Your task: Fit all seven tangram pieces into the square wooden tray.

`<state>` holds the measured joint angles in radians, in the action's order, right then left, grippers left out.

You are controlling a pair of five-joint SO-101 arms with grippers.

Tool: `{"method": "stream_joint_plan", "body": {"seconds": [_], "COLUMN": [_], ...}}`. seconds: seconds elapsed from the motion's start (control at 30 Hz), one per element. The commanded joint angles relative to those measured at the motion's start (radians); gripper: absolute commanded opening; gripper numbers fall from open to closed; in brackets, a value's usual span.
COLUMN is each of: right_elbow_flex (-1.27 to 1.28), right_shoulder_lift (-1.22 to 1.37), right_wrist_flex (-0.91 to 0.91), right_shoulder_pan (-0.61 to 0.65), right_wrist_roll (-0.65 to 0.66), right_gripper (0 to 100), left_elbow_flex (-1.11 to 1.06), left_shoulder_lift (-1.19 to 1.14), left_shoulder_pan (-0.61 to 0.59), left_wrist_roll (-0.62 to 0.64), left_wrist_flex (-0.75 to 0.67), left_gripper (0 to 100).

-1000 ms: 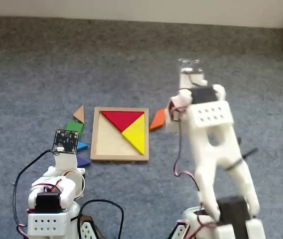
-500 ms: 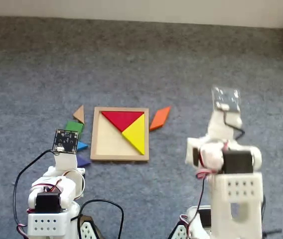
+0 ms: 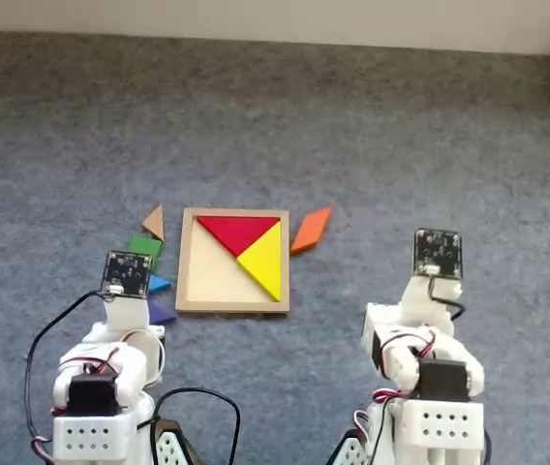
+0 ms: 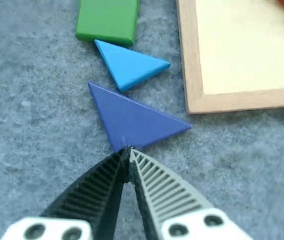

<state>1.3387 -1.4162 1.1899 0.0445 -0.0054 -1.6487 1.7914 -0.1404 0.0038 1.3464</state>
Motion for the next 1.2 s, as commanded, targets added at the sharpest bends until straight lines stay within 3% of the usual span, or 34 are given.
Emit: {"method": "stream_joint_plan", "body": {"seconds": [0.0,0.17,0.37,0.6,0.73,0.97,1.17], "right_elbow_flex": [0.048,0.125,0.234,0.423,0.481,0.481,0.481], "right_shoulder_lift": [-0.047,-0.107,-0.219,-0.418,-0.41,-0.404,-0.401], "right_wrist_flex": [-0.073,-0.082,-0.082,-0.082,-0.081,-0.074,-0.074], "right_shoulder_pan": [-0.015,-0.015,-0.016,-0.013,-0.015,-0.016,-0.016], "right_wrist_roll": [0.014,0.012,0.017,0.017,0.018,0.018,0.018], "right_gripper": [15.6,15.6,15.6,15.6,15.6,15.6,15.6], "left_elbow_flex": [0.157,0.303,0.401,0.504,0.596,0.757,0.837], "left_shoulder_lift": [0.027,0.025,0.018,-0.045,-0.28,-0.708,-1.012], "left_shoulder_pan": [-0.061,-0.07,-0.073,-0.071,-0.071,-0.073,-0.074], "left_wrist_roll": [0.003,-0.026,-0.399,-0.397,-0.397,-0.394,-0.362], "left_wrist_flex": [0.002,0.009,0.009,0.009,0.009,0.002,-0.089], "left_gripper": [1,1,1,1,2,22,22]}}
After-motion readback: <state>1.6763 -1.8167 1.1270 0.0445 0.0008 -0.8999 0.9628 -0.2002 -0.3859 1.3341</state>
